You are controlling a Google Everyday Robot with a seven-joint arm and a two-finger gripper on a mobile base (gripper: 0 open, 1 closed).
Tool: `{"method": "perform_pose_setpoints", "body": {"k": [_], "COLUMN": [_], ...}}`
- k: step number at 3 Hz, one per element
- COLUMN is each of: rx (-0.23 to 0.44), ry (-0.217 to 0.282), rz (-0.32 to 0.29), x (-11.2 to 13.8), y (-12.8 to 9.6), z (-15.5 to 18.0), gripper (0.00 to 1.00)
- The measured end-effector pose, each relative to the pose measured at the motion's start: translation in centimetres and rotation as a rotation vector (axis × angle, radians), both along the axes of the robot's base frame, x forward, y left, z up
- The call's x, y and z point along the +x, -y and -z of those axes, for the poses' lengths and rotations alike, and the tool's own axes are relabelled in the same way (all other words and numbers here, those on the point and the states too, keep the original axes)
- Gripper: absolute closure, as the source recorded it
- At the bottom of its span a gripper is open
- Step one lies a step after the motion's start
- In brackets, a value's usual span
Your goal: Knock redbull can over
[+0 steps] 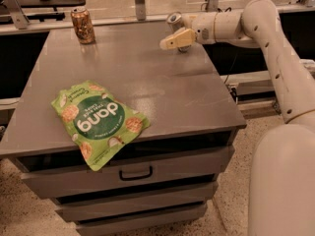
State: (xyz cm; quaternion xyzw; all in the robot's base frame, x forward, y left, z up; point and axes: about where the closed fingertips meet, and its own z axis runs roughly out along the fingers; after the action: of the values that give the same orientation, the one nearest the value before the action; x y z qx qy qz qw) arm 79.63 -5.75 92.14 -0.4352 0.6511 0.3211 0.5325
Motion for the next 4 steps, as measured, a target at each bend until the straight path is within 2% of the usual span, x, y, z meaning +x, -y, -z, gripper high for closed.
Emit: {"method": "perform_pose_setpoints", "body": {"k": [1, 2, 3, 4], "rx": [0.071, 0.103, 0.106, 0.042], "ry": [-0.01, -0.005, 0.01, 0.049], "rz": [-0.137, -0.215, -0.247, -0.225], "x": [-4.0, -7.1, -8.8, -9.8], "y": [-2.5, -3.2, -2.8, -0.5], "z": [-1.7, -3.1, -3.8, -4.4], "gripper": [0.0, 0.0, 0.0, 0.0]}}
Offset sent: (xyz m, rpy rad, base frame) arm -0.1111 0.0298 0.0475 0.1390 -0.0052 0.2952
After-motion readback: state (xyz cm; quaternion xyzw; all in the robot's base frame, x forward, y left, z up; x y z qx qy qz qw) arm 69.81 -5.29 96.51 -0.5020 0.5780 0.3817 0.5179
